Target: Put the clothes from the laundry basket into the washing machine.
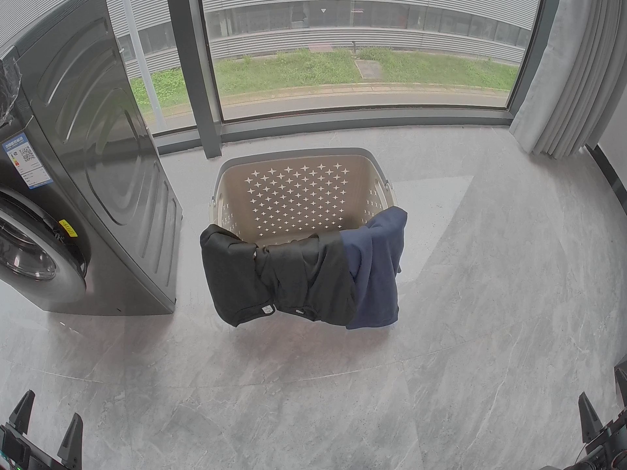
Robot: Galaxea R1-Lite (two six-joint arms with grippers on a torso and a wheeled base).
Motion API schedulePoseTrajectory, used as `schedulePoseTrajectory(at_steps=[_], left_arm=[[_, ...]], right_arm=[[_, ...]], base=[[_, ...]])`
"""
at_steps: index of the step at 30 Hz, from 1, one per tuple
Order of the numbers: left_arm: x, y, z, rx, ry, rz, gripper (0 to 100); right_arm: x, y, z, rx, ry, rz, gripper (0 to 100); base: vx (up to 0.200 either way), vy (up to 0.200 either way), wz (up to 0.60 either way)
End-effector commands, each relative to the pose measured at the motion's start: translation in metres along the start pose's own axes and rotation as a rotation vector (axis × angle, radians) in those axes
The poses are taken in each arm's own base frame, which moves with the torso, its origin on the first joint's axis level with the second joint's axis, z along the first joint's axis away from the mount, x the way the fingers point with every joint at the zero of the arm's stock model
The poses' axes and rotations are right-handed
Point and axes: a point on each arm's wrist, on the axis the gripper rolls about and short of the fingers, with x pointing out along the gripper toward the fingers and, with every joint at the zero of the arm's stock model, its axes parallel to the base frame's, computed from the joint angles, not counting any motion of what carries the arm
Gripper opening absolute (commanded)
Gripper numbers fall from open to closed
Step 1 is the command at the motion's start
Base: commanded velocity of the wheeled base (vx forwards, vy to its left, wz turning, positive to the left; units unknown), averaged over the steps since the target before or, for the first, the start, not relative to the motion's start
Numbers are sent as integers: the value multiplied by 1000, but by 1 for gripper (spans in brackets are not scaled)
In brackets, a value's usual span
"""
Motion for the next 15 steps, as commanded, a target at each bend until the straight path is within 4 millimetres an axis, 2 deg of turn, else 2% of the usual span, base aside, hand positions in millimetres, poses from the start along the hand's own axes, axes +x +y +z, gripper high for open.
schedulePoseTrajectory(at_steps=[1, 7, 15], left_arm=[[0, 0, -5, 0, 6, 1, 100], [0, 0, -5, 0, 6, 1, 100], [0, 0, -5, 0, 6, 1, 100]], right_arm=[[0, 0, -5, 0, 2, 1, 100], [0, 0, -5, 0, 2, 1, 100], [0, 0, -5, 0, 2, 1, 100]], base=[[200, 0, 0], [200, 0, 0], [0, 0, 0]])
